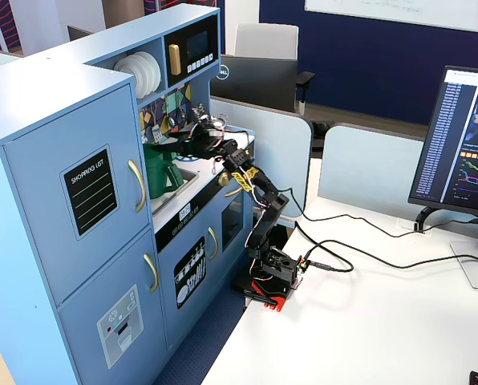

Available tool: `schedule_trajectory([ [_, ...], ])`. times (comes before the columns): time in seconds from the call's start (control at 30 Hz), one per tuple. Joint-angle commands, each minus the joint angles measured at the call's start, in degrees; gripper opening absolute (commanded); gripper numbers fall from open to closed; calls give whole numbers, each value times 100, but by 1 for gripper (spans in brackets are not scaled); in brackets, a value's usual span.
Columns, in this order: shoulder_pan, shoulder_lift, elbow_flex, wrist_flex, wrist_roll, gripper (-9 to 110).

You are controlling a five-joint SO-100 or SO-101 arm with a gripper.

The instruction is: Pick up the lid from the counter and put it on the green recipient

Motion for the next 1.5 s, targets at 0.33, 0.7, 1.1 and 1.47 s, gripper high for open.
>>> schedule_trajectory([
  [0.33,0,5344,5625,3015,-255,19],
  [0.7,-800,6012,9738,1591,466,1],
  [1.1,-475,6680,10371,3920,1459,2],
  [1.47,-255,6688,10371,4491,879,2],
])
